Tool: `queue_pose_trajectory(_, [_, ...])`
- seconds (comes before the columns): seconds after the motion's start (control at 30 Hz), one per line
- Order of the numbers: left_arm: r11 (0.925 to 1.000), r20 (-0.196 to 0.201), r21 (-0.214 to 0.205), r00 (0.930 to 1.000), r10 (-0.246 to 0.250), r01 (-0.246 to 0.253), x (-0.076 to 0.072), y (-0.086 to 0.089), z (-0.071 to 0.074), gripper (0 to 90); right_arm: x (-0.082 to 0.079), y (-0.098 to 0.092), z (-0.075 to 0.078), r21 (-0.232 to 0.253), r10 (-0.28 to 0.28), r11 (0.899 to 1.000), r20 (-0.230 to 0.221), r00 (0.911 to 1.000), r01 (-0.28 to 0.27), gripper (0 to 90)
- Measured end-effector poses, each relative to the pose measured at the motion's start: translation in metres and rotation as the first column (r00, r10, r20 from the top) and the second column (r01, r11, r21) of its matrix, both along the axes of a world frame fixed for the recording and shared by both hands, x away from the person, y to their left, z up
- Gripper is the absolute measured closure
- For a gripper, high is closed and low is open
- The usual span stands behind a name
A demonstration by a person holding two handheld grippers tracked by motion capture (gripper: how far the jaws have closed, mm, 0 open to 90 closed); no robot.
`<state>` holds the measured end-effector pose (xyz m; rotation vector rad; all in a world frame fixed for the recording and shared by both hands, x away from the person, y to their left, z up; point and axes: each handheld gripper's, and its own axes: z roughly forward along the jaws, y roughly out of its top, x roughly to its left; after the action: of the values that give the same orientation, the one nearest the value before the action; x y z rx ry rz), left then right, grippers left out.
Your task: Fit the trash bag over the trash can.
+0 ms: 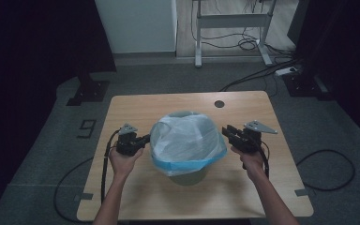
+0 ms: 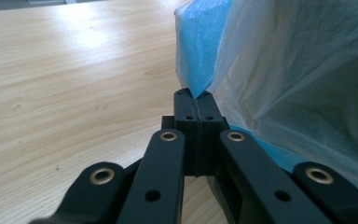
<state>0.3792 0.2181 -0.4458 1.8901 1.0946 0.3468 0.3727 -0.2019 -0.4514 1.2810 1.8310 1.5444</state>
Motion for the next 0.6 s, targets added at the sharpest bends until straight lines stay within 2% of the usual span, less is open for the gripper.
queue_pose_trajectory(0.2, [1.0,0.002,0.005,1.0,0.002,-0.002,-0.002,0.002,0.002,89.6,-0.028,-0.011,0.016,0.012,0.058,0.998,0.055,0.9968,-0.058,59.0])
queue_pose_trajectory(0.27, [1.0,0.003,0.003,1.0,0.006,-0.006,-0.002,0.002,0.002,89.5,-0.039,-0.012,0.021,0.017,0.085,0.996,0.07,0.994,-0.086,57.2])
queue_pose_trajectory(0.37, [0.9999,-0.001,-0.01,1.0,0.009,-0.009,-0.002,0.004,0.002,89.5,-0.058,-0.009,0.03,0.009,0.144,0.989,0.094,0.9851,-0.145,54.6])
queue_pose_trajectory(0.47, [0.9998,-0.004,-0.014,0.9999,0.011,-0.011,-0.002,0.003,0.003,89.5,-0.077,-0.003,0.04,-0.011,0.21,0.977,0.124,0.9697,-0.211,51.5])
queue_pose_trajectory(0.6, [0.9999,-0.008,-0.015,0.9999,0.007,-0.007,-0.001,0.002,0.003,89.5,-0.096,0.01,0.052,-0.041,0.31,0.951,0.142,0.9399,-0.308,47.2])
